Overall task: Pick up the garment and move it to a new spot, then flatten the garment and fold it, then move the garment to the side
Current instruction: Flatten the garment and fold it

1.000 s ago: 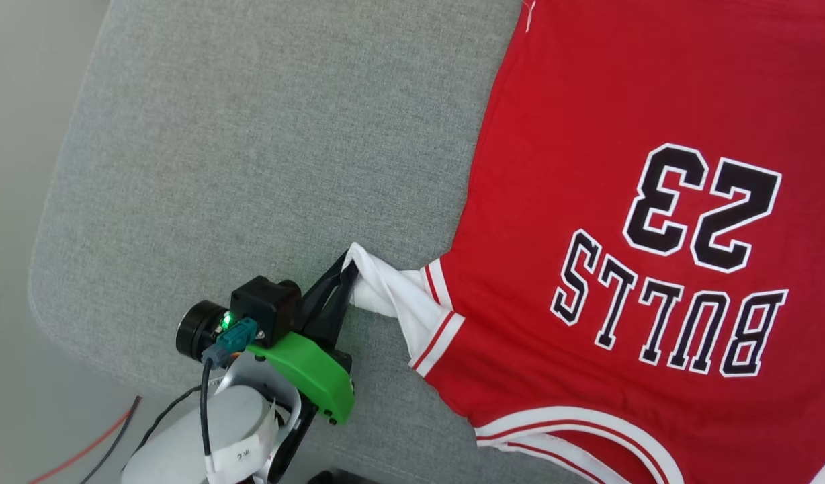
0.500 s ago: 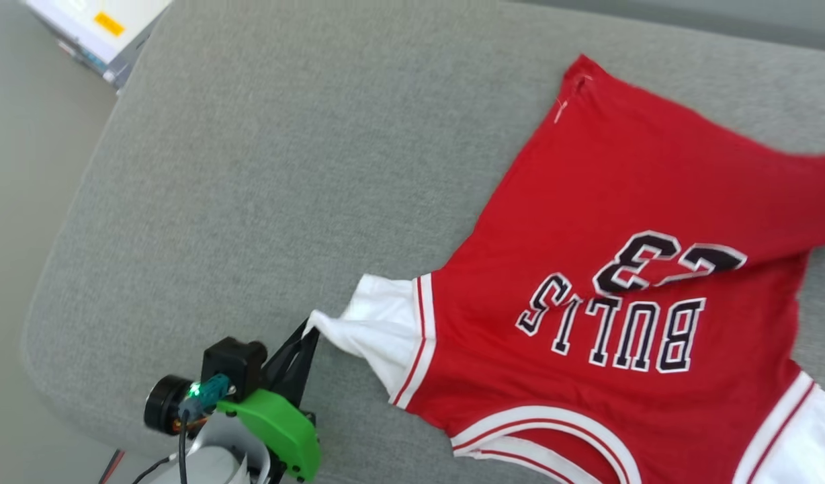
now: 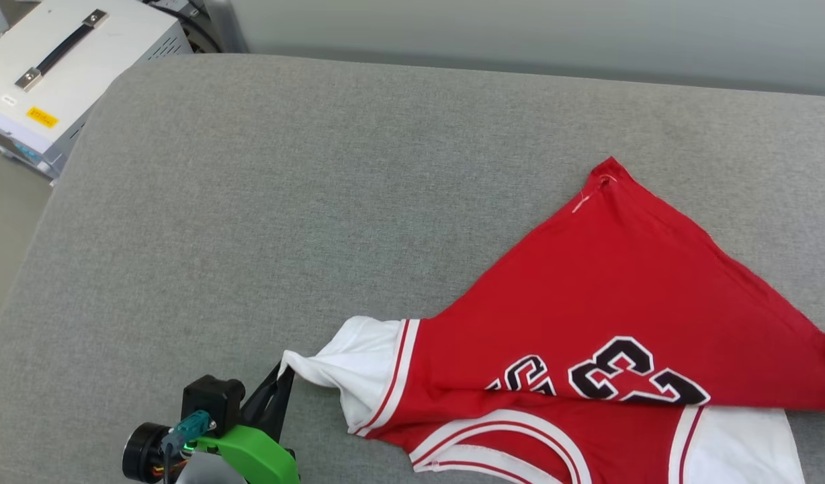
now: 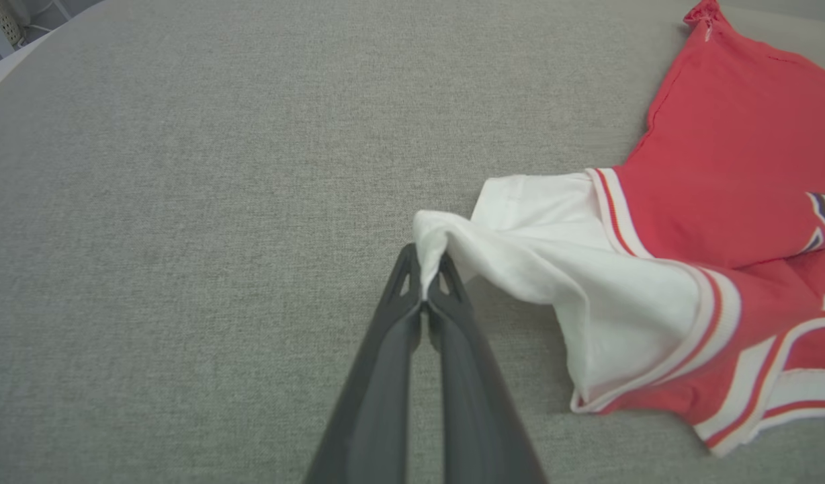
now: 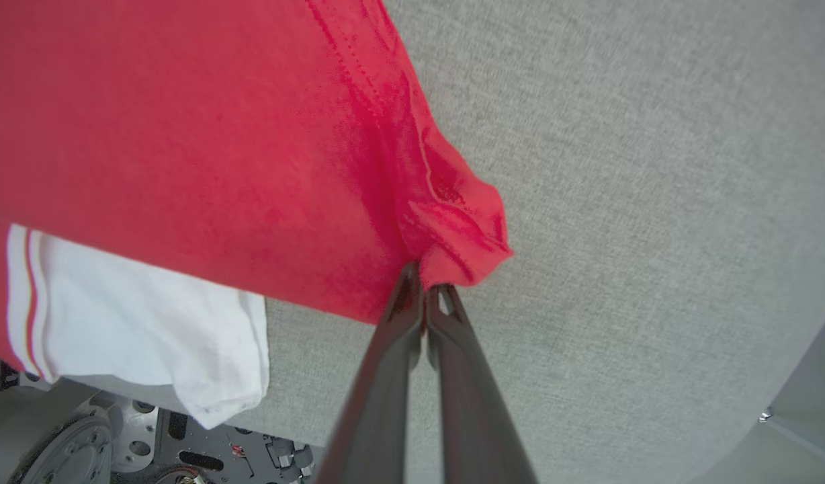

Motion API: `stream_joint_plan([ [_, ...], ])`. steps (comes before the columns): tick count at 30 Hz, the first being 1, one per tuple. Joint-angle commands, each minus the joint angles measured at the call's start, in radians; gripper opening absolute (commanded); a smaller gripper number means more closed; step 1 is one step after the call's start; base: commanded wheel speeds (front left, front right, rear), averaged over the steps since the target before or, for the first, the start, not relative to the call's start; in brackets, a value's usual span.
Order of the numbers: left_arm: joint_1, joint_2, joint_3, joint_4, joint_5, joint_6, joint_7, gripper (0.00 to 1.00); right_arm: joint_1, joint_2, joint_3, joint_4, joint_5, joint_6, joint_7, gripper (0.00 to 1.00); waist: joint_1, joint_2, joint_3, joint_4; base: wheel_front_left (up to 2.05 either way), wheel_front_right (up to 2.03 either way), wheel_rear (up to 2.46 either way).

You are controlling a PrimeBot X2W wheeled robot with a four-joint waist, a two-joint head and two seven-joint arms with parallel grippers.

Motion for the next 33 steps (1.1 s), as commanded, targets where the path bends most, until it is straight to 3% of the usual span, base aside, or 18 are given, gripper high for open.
stream_joint_plan([
  [1, 0.017, 0.008, 0.006, -0.006, -0.006, 0.01, -0.001, 0.0, 0.053, 0.007, -0.01, -0.01, 0.011, -0.001, -0.012, 0.0, 0.0001, 0.0054, -0.029, -0.031, 0.0, 0.0, 0.0],
  [8, 0.028, 0.018, 0.003, -0.028, -0.009, 0.022, 0.009, 0.0, 0.324, 0.081, -0.061, -0.031, 0.017, -0.001, -0.057, 0.0, 0.0001, 0.0054, -0.026, -0.04, 0.0, 0.0, 0.0],
  [13, 0.028, 0.019, 0.001, -0.034, -0.01, 0.028, 0.014, 0.0, 0.403, 0.165, -0.122, -0.016, -0.003, -0.001, -0.095, 0.0, 0.0001, 0.0054, -0.022, -0.045, 0.0, 0.0, 0.0],
  [14, 0.029, 0.02, 0.001, -0.036, -0.01, 0.03, 0.016, 0.0, 0.402, 0.178, -0.144, -0.018, -0.013, -0.001, -0.108, 0.1, 0.0001, 0.0054, -0.024, -0.047, 0.0, 0.0, 0.0],
  [15, 0.029, 0.021, 0.001, -0.037, -0.011, 0.031, 0.017, 0.0, 0.399, 0.185, -0.164, -0.022, -0.023, -0.001, -0.119, 1.0, 0.0001, 0.0054, -0.026, -0.049, 0.0, 0.0, 0.0],
  [22, 0.029, 0.027, -0.003, -0.058, -0.008, 0.045, 0.03, 0.0, 0.336, 0.2, -0.346, -0.144, -0.089, -0.001, -0.182, 1.0, 0.0001, 0.0054, -0.039, -0.048, 0.0, 0.0, 0.0],
  [24, 0.022, 0.026, -0.007, -0.074, 0.0, 0.052, 0.034, 0.0, 0.26, 0.203, -0.407, -0.25, -0.125, -0.001, -0.174, 1.0, 0.0001, 0.0054, -0.026, -0.04, 0.0, 0.0, 0.0],
  [29, -0.004, 0.017, -0.015, -0.087, 0.015, 0.05, 0.04, 0.0, 0.104, 0.212, -0.392, -0.334, -0.166, -0.001, -0.12, 1.0, 0.0001, 0.0054, 0.005, -0.02, 0.0, 0.0, 0.0],
  [33, -0.032, 0.005, -0.019, -0.086, 0.027, 0.044, 0.042, 0.0, -0.046, 0.235, -0.314, -0.317, -0.183, -0.001, -0.049, 1.0, 0.0001, 0.0054, 0.03, -0.003, 0.0, 0.0, 0.0],
])
